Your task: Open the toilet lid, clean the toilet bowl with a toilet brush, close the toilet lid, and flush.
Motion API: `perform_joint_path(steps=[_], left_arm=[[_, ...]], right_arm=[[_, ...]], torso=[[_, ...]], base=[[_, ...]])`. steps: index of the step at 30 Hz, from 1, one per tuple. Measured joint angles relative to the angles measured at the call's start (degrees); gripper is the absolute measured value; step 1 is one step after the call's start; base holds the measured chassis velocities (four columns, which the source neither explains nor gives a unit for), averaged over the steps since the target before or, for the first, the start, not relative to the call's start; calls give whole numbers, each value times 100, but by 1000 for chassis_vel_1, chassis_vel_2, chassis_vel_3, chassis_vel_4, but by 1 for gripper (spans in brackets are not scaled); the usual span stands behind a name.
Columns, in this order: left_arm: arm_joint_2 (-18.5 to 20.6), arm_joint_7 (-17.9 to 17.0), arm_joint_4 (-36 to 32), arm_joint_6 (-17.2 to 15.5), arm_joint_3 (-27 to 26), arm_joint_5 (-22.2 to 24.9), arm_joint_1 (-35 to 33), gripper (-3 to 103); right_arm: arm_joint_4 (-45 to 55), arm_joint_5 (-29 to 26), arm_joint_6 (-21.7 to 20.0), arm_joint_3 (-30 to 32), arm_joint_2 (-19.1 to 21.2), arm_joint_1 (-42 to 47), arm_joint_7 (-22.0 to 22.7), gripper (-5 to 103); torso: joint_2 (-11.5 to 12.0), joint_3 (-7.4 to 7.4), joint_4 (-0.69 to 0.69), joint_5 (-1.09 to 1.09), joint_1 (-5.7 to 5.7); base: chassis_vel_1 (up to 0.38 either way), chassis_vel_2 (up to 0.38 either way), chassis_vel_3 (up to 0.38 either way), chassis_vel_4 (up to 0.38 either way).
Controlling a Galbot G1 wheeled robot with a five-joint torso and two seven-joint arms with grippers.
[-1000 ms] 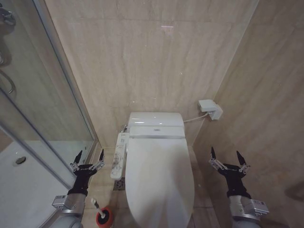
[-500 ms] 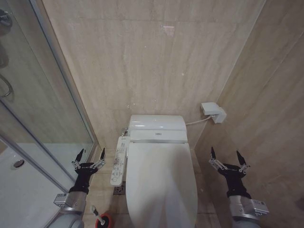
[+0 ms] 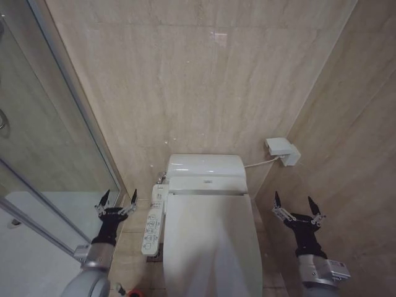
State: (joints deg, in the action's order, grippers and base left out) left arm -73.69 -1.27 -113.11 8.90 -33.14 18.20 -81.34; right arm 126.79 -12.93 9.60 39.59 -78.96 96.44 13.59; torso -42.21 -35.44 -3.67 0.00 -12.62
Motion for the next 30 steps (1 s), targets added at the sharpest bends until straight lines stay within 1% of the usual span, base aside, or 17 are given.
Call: perform_joint_path(steps=[1,2,4,6,9,11,12,14,15,17,18,20,21,23,26,28,30], left_arm=[[61,-2,181,6,35,7,145,100],[61,-2,181,6,35,7,145,100],[138,-17,432,10,75,12,319,100],[229,-66,846,10,191,46,625,100],[270,-77,1087,6,255,112,812,100],[345,-68,1497,7,391,208,1154,100],[345,-68,1497,7,391,208,1154,100],[410,-40,1824,20,533,238,1487,100],[410,-40,1824,20,533,238,1487,100],[472,-11,2087,34,688,278,1814,100],[520,3,2280,38,828,306,2097,100],[531,6,2357,23,890,314,2198,100],[540,7,2473,-25,971,328,2355,100],[561,0,2890,-54,1215,369,2828,100],[593,3,3173,-32,1365,395,3064,100],[701,85,3487,-27,1568,535,3388,100],[730,126,3558,-27,1617,568,3460,100]], right_arm=[[0,0,0,0,0,0,0,100],[0,0,0,0,0,0,0,100],[0,0,0,0,0,0,0,100],[0,0,0,0,0,0,0,100],[0,0,0,0,0,-1,0,100],[0,0,0,0,0,-1,0,100],[0,0,0,0,0,-1,0,100],[0,0,0,0,0,0,0,100],[0,0,0,0,0,0,0,100],[0,0,0,0,0,-1,0,100],[0,0,0,0,0,0,0,100],[0,0,0,0,0,-1,1,100],[0,0,0,0,0,0,0,100],[0,0,1,0,0,-1,0,100],[0,0,0,0,0,-1,0,100],[0,0,0,0,0,-1,0,100],[0,0,0,0,0,-1,0,100]], torso=[[0,0,-1,0,0],[0,0,-1,0,0],[-1,0,1,0,0],[0,0,1,-1,-1],[0,-1,2,-1,-2],[0,-1,1,-1,-3],[0,-1,1,-1,-3],[0,-1,2,-1,-3],[0,-1,2,-1,-3],[0,-1,2,-1,-2],[0,-1,0,0,-3],[0,-1,-1,2,-3],[0,-1,3,-1,-2],[0,-1,0,1,-3],[0,-1,-1,-1,-3],[0,-1,0,1,-3],[0,-1,2,2,-3]], base=[[45,-19,-51,26],[45,-19,-51,26],[23,-10,-26,11],[0,0,0,0],[0,0,0,0],[0,0,0,0],[0,0,0,0],[0,0,0,0],[0,0,0,0],[0,0,0,0],[0,0,0,0],[0,0,0,0],[0,0,0,0],[0,0,0,0],[0,0,0,0],[0,0,0,0],[0,0,0,0]])
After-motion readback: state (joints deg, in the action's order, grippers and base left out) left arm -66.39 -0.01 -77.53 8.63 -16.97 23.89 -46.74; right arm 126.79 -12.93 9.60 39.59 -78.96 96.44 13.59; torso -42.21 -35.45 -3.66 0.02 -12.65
